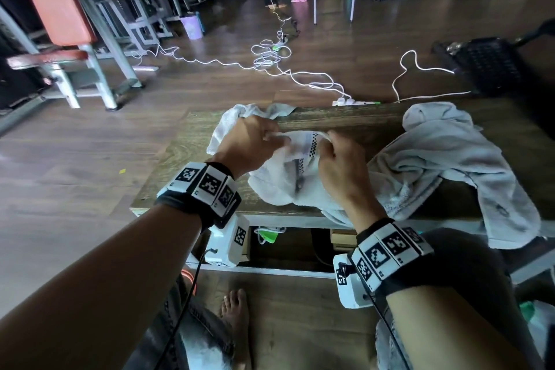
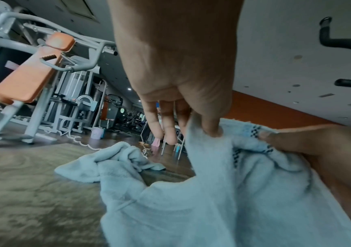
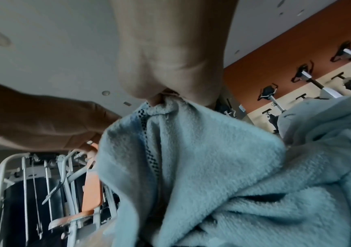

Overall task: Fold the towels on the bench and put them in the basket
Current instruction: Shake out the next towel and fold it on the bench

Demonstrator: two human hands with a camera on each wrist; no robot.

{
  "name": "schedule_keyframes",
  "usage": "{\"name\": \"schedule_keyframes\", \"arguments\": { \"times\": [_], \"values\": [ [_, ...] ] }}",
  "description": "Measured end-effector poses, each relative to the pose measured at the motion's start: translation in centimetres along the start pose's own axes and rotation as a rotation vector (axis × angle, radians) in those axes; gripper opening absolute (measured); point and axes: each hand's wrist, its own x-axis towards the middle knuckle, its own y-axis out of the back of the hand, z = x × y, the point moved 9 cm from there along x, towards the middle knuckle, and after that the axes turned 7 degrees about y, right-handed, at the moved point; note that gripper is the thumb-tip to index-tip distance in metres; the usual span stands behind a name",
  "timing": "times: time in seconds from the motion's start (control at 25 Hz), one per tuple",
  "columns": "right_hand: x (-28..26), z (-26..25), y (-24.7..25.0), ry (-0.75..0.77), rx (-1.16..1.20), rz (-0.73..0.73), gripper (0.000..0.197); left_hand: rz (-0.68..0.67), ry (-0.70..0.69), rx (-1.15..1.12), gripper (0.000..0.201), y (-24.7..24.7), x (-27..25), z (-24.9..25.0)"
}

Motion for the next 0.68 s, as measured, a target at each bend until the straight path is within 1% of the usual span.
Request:
{"name": "schedule_keyframes", "arguments": {
  "times": [0.08, 0.12, 0.16, 0.2, 0.24, 0.28, 0.32, 0.4, 0.48, 0.52, 0.6, 0.68],
  "values": [
    [0.0, 0.9, -0.2, -0.089, 0.054, -0.036, 0.03, 0.05, 0.072, -0.007, 0.029, 0.3, 0.0, -1.2],
    [-0.1, 0.9, -0.7, -0.095, 0.055, -0.073, 0.026, 0.074, 0.079, -0.036, 0.028, 0.6, -0.1, -1.2],
    [-0.2, 0.4, -1.0, -0.072, 0.049, -0.099, 0.019, 0.093, 0.052, -0.068, 0.029, 0.7, -0.2, -0.7],
    [-0.3, -0.3, -1.1, -0.023, 0.045, -0.102, 0.02, 0.088, 0.011, -0.094, 0.032, 0.6, -0.2, 0.0],
    [-0.4, -1.1, -1.1, 0.041, 0.056, -0.092, 0.026, 0.054, -0.036, -0.113, 0.034, 0.2, -0.2, 0.8],
    [-0.4, -1.8, -0.9, 0.097, 0.082, -0.069, 0.028, 0.003, -0.079, -0.125, 0.032, -0.4, -0.3, 1.5],
    [-0.5, -2.4, -0.6, 0.137, 0.109, -0.042, 0.026, -0.036, -0.119, -0.128, 0.028, -1.0, -0.6, 2.3],
    [-0.7, -2.8, 0.3, 0.158, 0.183, 0.006, 0.018, -0.059, -0.193, -0.11, 0.019, -2.0, -0.9, 3.3],
    [-1.0, -2.2, 1.1, 0.151, 0.242, 0.026, 0.01, -0.069, -0.225, -0.117, 0.013, -3.1, -1.3, 3.7],
    [-1.1, -1.9, 1.5, 0.152, 0.247, 0.051, 0.009, -0.08, -0.235, -0.113, 0.014, -3.6, -1.6, 3.8],
    [-1.4, -1.0, 2.4, 0.124, 0.257, 0.107, 0.009, -0.105, -0.231, -0.115, 0.028, -4.9, -2.1, 3.7],
    [-1.7, -0.5, 2.9, 0.1, 0.244, 0.118, 0.008, -0.095, -0.161, -0.136, 0.043, -5.5, -1.9, 2.9]
  ]
}}
